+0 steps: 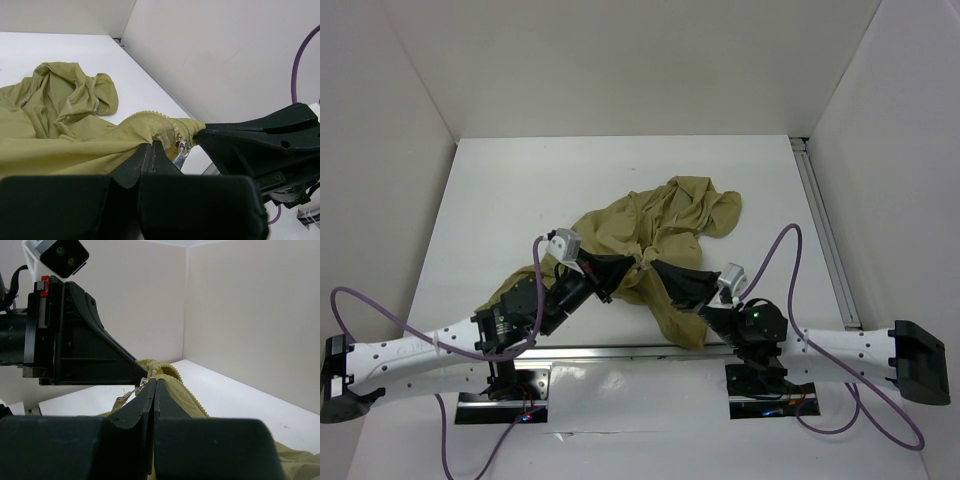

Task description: Zip up the jacket

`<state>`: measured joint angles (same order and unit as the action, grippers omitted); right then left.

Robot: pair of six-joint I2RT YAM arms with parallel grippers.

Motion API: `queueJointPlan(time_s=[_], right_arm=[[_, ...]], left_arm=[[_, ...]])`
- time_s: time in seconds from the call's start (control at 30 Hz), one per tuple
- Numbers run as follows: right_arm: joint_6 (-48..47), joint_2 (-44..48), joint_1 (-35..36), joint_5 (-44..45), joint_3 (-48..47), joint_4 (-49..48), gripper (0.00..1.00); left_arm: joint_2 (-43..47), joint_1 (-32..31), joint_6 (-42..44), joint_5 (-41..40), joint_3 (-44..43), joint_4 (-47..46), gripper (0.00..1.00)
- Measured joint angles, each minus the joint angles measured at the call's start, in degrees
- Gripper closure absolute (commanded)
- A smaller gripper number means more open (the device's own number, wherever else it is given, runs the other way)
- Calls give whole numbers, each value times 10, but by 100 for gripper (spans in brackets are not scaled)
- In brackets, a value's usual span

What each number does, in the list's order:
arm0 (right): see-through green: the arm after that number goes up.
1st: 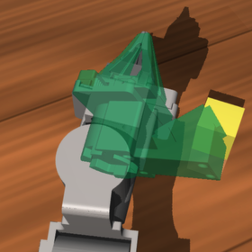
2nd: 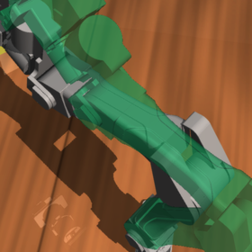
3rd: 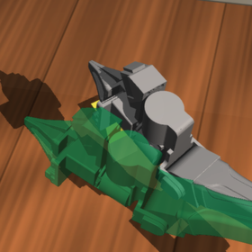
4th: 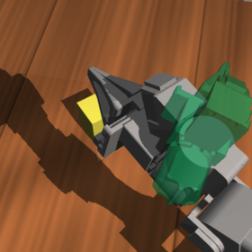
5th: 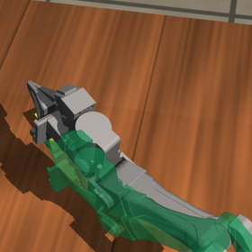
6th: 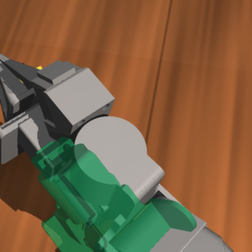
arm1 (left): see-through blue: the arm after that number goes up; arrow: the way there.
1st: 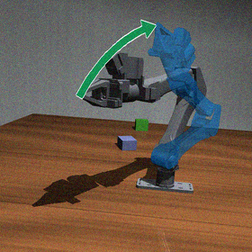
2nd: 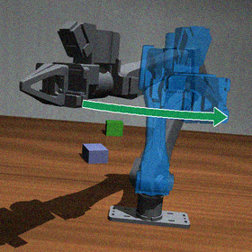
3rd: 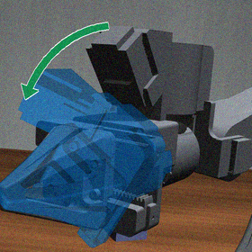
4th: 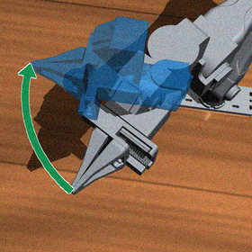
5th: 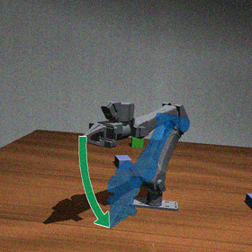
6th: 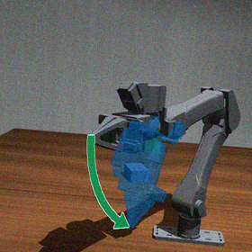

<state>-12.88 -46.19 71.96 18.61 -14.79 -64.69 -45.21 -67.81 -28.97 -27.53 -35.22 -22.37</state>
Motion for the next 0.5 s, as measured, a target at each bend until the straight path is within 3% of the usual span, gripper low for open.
queueJointPlan(time_s=[0.5], right_arm=[[-3,-5,-5,5,-3,0,100]], left_arm=[[-1,0,0,6,0,0,100]])
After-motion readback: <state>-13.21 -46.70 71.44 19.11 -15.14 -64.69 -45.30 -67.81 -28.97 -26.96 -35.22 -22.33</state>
